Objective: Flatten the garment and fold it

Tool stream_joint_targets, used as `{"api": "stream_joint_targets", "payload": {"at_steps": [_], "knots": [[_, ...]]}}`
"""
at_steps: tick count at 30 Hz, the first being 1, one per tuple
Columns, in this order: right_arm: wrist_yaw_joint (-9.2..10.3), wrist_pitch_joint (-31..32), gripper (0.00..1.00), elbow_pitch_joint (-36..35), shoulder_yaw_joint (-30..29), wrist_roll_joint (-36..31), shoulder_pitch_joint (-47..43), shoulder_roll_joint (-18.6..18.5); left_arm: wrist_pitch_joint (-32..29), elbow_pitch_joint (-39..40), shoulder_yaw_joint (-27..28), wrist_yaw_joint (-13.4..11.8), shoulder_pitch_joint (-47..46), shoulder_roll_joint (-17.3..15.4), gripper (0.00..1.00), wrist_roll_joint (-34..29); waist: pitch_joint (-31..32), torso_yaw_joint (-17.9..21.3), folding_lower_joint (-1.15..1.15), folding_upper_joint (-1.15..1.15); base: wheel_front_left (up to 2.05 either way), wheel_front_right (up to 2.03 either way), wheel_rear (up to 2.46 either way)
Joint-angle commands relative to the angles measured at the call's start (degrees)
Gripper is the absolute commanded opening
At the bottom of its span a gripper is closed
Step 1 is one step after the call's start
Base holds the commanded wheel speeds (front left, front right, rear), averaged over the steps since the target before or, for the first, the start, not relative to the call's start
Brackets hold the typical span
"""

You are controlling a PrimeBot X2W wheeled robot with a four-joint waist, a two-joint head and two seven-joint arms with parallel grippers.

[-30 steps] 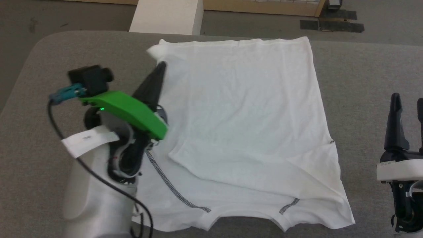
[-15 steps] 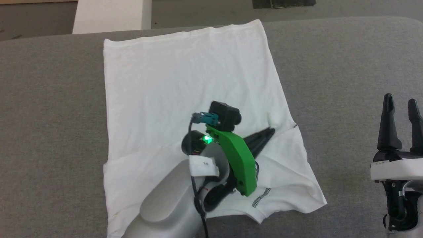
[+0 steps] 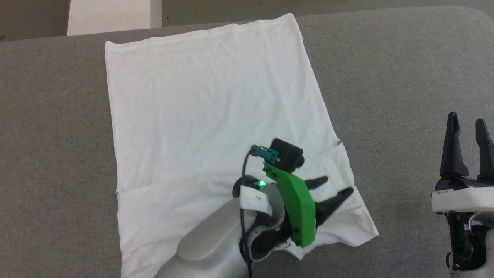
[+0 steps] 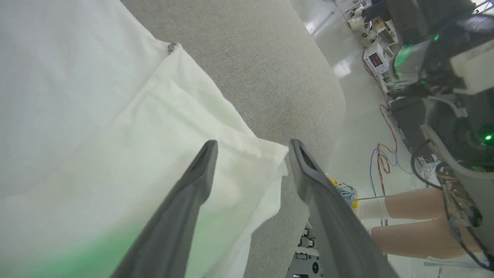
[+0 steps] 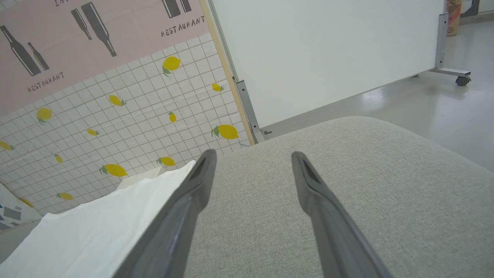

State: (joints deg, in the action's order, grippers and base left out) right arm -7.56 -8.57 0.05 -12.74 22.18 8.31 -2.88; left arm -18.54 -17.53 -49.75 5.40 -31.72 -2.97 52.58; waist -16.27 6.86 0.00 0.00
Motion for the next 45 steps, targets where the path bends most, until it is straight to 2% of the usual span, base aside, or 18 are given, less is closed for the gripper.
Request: {"api": "stream_joint_targets", "payload": {"at_steps": [1, 4, 7, 10, 13, 15, 18, 24, 29, 34, 38, 45], "knots": [[0.08, 0.12, 1.00, -0.10, -0.19, -0.27, 0.57, 0.01, 1.20, 1.19, 1.76, -0.44, -2.13, 0.09, 1.00, 1.76, 1.03, -1.52, 0.00, 0.00, 0.00, 0.00, 0.00], [0.08, 0.76, 1.00, -0.40, -0.47, -0.78, 0.48, 0.01, 4.27, 3.14, 6.76, -1.00, -3.74, -0.37, 1.00, 4.22, 2.28, -2.90, 0.00, 0.00, 0.00, 0.00, 0.00], [0.08, 1.88, 1.00, -0.77, -0.53, -1.13, 0.28, 0.01, 11.06, 4.63, 13.10, -2.52, -5.03, -4.13, 1.00, 2.55, 3.55, -4.28, 0.00, 0.00, 0.00, 0.00, 0.00], [0.08, 3.66, 1.00, -0.66, -0.47, -1.10, -0.02, 0.01, 19.06, 4.70, 17.72, -4.40, -4.86, -9.18, 1.00, -2.04, 4.48, -5.38, 0.00, 0.00, 0.00, 0.00, 0.00], [0.08, 5.61, 1.00, -0.49, -0.12, -1.17, -0.16, 0.01, 28.25, 3.12, 21.14, -7.65, -2.90, -14.61, 1.00, -8.39, 5.15, -6.41, 0.00, 0.00, 0.00, 0.00, 0.00], [0.08, 6.81, 1.00, -0.43, 0.30, -1.40, -0.16, 0.01, 30.73, 1.38, 21.42, -8.82, -0.92, -17.35, 1.00, -11.61, 5.27, -6.86, 0.00, 0.00, 0.00, 0.00, 0.00], [0.08, 8.92, 1.00, -0.08, 1.09, -1.93, 0.42, 0.01, 32.53, -0.24, 22.80, -10.00, 1.91, -19.51, 1.00, -13.75, 4.88, -7.34, 0.00, 0.00, 0.00, 0.00, 0.00], [0.08, 13.19, 1.00, 2.86, 0.82, -1.60, 6.83, 0.01, 33.48, 2.85, 30.06, -12.75, 6.63, -20.10, 1.00, -14.48, 1.77, -7.77, 0.00, 0.00, 0.00, 0.00, 0.00], [0.08, 19.59, 1.00, 9.15, 0.03, -3.90, 21.28, 0.01, 33.52, 8.94, 35.47, -12.66, 9.85, -18.95, 1.00, -16.84, -3.34, -8.51, 0.00, 0.00, 0.00, 0.00, 0.00], [0.08, 29.86, 1.00, 16.58, -2.57, -12.55, 38.50, 0.01, 33.53, 14.26, 39.58, -11.78, 9.51, -17.42, 1.00, -18.18, -10.69, -10.40, 0.00, 0.00, 0.00, 0.00, 0.00], [0.08, 39.15, 1.00, 21.81, -4.85, -19.32, 50.94, 0.01, 33.53, 16.77, 40.71, -10.48, 8.12, -15.87, 1.00, -18.20, -16.77, -12.71, 0.00, 0.00, 0.00, 0.00, 0.00], [0.08, 58.66, 1.00, 25.69, -3.71, -31.69, 64.01, -1.97, 33.53, 18.36, 40.74, -8.90, 5.07, -13.93, 1.00, -19.53, -25.37, -16.71, 0.00, 0.00, 0.00, 0.00, 0.00]]}}
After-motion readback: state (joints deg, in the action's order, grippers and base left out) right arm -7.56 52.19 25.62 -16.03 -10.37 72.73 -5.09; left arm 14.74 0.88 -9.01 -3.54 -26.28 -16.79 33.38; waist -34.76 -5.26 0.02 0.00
